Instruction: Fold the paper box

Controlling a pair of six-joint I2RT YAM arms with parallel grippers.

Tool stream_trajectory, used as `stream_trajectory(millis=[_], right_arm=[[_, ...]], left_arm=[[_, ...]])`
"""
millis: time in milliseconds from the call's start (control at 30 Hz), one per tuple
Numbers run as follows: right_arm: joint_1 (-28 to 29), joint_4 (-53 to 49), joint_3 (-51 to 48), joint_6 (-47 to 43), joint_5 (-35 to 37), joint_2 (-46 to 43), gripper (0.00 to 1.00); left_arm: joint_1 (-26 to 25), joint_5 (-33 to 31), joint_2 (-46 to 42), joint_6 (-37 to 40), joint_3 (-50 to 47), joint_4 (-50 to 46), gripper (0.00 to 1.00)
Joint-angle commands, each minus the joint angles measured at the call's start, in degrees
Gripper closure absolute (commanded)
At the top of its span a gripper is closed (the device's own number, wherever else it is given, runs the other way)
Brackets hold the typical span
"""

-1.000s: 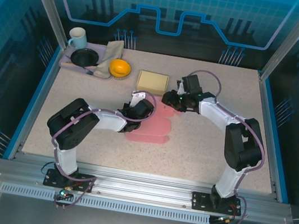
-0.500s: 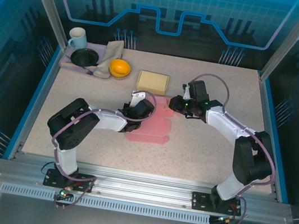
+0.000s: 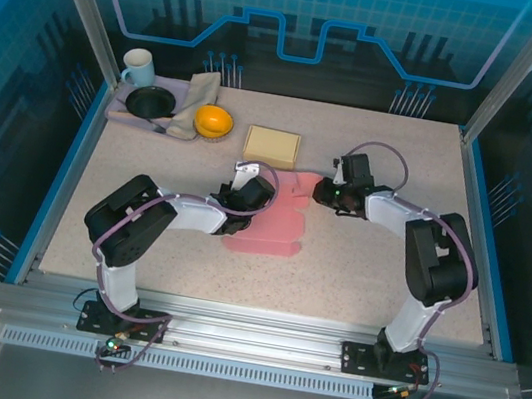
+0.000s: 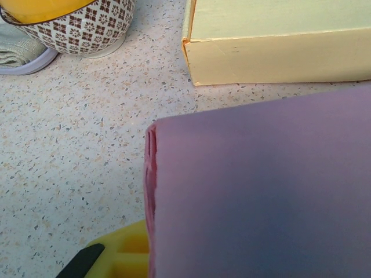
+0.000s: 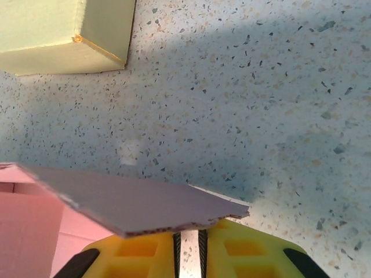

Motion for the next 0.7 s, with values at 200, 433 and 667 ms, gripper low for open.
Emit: stream_trajectory(millis=[200, 433, 667], right_arm=[[-0.08, 7.05, -2.16, 4.58, -1.6, 5.37, 0.86], [1.97, 9.67, -3.29, 7.17, -4.68, 5.96, 0.86], [4.34, 11.32, -2.5, 10.01, -6.65, 4.25, 0.86]], left_arm=[[-0.5, 0.85, 2.0, -0.69, 0.71, -6.47, 0.87], [-0.5, 0.68, 2.1, -0.93, 0.95, -6.91, 0.87], [-0.49, 0.72, 2.15, -1.02, 1.23, -7.37, 0.87]])
